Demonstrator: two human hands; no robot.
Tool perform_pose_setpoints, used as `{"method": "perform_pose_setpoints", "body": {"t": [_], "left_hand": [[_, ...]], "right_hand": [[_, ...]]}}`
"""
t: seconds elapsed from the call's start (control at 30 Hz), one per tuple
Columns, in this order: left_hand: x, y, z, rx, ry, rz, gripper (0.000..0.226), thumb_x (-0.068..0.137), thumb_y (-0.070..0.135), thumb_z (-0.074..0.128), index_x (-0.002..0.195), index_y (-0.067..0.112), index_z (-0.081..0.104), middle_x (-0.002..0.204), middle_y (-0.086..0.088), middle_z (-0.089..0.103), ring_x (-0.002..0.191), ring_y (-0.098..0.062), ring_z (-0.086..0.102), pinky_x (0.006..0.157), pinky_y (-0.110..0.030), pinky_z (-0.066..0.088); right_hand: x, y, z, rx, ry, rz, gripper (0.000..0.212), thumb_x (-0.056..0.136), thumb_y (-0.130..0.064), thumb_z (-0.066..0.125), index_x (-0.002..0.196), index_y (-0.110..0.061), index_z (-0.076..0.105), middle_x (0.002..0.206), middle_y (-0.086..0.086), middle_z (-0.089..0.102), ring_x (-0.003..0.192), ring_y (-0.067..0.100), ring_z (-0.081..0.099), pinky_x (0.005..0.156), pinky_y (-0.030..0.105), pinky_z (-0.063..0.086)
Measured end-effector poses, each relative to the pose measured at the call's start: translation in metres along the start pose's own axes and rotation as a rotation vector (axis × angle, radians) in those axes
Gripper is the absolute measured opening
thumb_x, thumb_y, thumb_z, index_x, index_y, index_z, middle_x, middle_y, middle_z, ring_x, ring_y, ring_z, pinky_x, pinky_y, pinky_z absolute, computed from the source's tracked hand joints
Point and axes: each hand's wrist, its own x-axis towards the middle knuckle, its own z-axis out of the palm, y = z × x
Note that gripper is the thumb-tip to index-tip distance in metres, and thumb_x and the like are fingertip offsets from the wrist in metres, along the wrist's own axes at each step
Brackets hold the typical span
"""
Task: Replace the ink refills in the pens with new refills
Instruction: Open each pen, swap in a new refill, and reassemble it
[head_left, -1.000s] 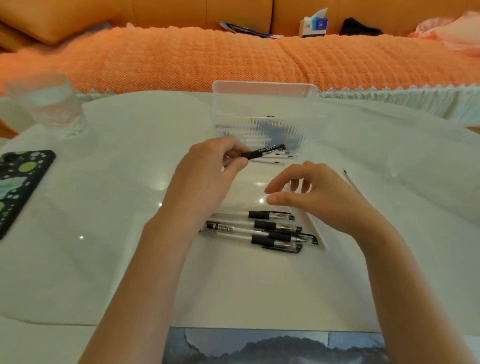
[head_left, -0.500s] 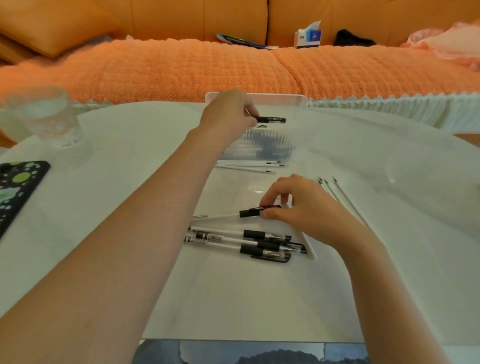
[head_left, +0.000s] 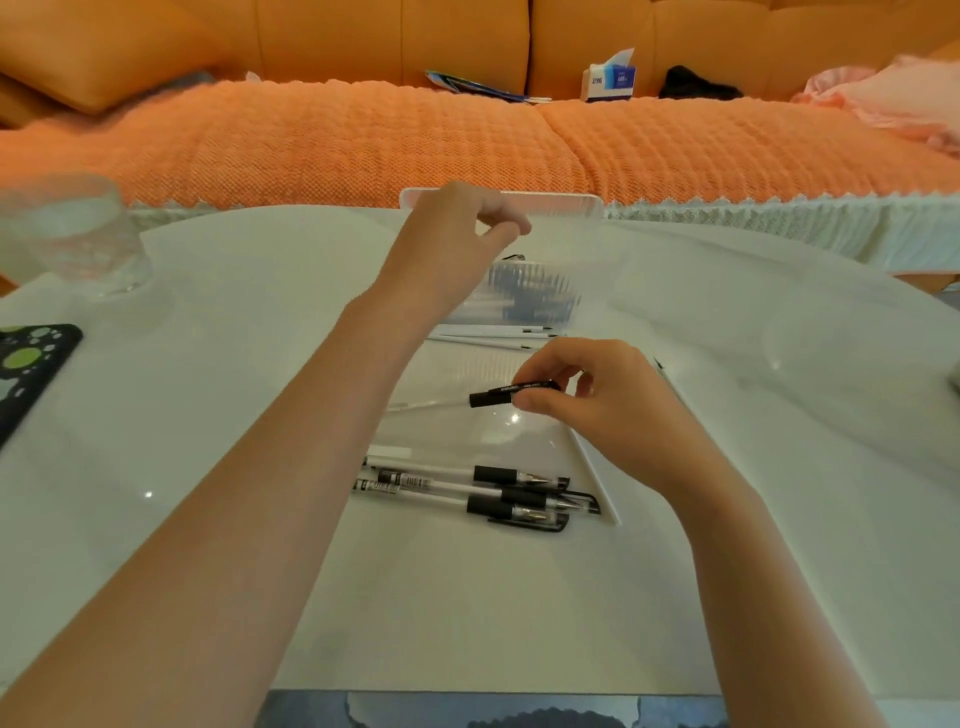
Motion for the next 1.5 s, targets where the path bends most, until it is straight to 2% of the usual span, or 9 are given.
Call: {"method": "perform_pose_setpoints", "body": {"t": [0.13, 0.23, 0.3, 0.4, 0.63, 0.77, 0.9, 1.17, 1.5], "left_hand": [[-0.052, 0.011, -0.007, -0.07, -0.021, 0.043, 0.018, 0.093, 0.028, 0.056, 0.106, 0.025, 0.068, 0.104, 0.017, 0.065, 0.095, 0.009, 0.054, 0.077, 0.007, 0.031], [-0.085, 0.009, -0.007, -0.022, -0.117, -0.004, 0.025, 0.09, 0.035, 0.059, 0.115, 0.031, 0.063, 0.11, 0.02, 0.063, 0.103, 0.007, 0.054, 0.083, -0.003, 0.035], [-0.097, 0.005, -0.005, 0.063, -0.155, -0.028, 0.031, 0.089, 0.036, 0.06, 0.12, 0.032, 0.059, 0.115, 0.018, 0.061, 0.107, 0.002, 0.053, 0.086, -0.011, 0.036], [-0.104, 0.001, 0.0, 0.148, -0.165, -0.059, 0.029, 0.09, 0.039, 0.058, 0.118, 0.034, 0.06, 0.112, 0.017, 0.063, 0.105, -0.001, 0.055, 0.084, -0.016, 0.037], [-0.11, -0.012, 0.005, 0.11, -0.144, -0.084, 0.019, 0.087, 0.048, 0.055, 0.097, 0.035, 0.065, 0.083, 0.02, 0.063, 0.078, 0.002, 0.057, 0.072, -0.02, 0.046], [-0.112, -0.012, 0.002, 0.18, -0.074, -0.039, 0.021, 0.084, 0.055, 0.052, 0.091, 0.04, 0.066, 0.067, 0.024, 0.054, 0.064, 0.013, 0.048, 0.056, -0.011, 0.031], [-0.114, -0.01, 0.0, 0.233, -0.053, -0.024, 0.026, 0.084, 0.058, 0.05, 0.093, 0.041, 0.068, 0.076, 0.017, 0.065, 0.06, 0.0, 0.05, 0.056, -0.013, 0.036], [-0.113, -0.008, -0.002, 0.256, -0.1, -0.052, 0.03, 0.084, 0.061, 0.045, 0.098, 0.045, 0.066, 0.086, 0.018, 0.069, 0.085, -0.003, 0.062, 0.068, -0.023, 0.047], [-0.115, -0.013, -0.008, 0.25, -0.146, -0.039, 0.017, 0.09, 0.046, 0.052, 0.103, 0.039, 0.061, 0.089, 0.022, 0.061, 0.079, 0.001, 0.054, 0.062, -0.005, 0.032]], "right_hand": [[0.001, 0.001, -0.001, 0.102, 0.086, 0.004, 0.002, 0.083, -0.023, 0.069, 0.086, -0.023, 0.069, 0.077, -0.01, 0.067, 0.07, -0.004, 0.057, 0.066, 0.005, 0.04], [0.001, 0.001, -0.003, 0.157, 0.111, -0.006, 0.004, 0.083, -0.018, 0.069, 0.088, -0.018, 0.069, 0.076, -0.006, 0.07, 0.066, 0.004, 0.063, 0.067, 0.015, 0.049], [0.001, -0.001, -0.002, 0.182, 0.11, -0.003, 0.004, 0.084, -0.017, 0.069, 0.088, -0.018, 0.068, 0.076, -0.003, 0.071, 0.063, 0.012, 0.064, 0.074, 0.031, 0.055], [0.001, -0.004, 0.001, 0.194, 0.089, -0.014, 0.004, 0.083, -0.017, 0.069, 0.087, -0.018, 0.068, 0.076, -0.002, 0.071, 0.062, 0.013, 0.064, 0.079, 0.041, 0.054], [0.002, -0.002, 0.003, 0.198, 0.027, -0.019, 0.004, 0.084, -0.014, 0.068, 0.087, -0.016, 0.068, 0.074, -0.002, 0.071, 0.063, 0.009, 0.064, 0.073, 0.028, 0.054], [0.003, -0.004, 0.003, 0.254, 0.012, -0.045, 0.005, 0.084, -0.009, 0.067, 0.088, -0.011, 0.068, 0.072, -0.002, 0.07, 0.059, 0.006, 0.061, 0.058, 0.01, 0.044], [0.004, -0.004, 0.002, 0.263, 0.002, -0.061, 0.005, 0.085, -0.009, 0.066, 0.087, -0.012, 0.068, 0.074, 0.001, 0.07, 0.059, 0.005, 0.061, 0.058, 0.014, 0.045], [0.003, -0.003, 0.002, 0.264, 0.005, -0.078, 0.005, 0.085, -0.008, 0.066, 0.087, -0.011, 0.069, 0.072, 0.002, 0.07, 0.058, 0.007, 0.06, 0.059, 0.019, 0.049], [0.003, 0.0, 0.002, 0.283, -0.011, -0.032, 0.006, 0.088, -0.008, 0.061, 0.087, -0.008, 0.067, 0.073, 0.006, 0.071, 0.062, 0.015, 0.066, 0.06, 0.023, 0.051]]}}
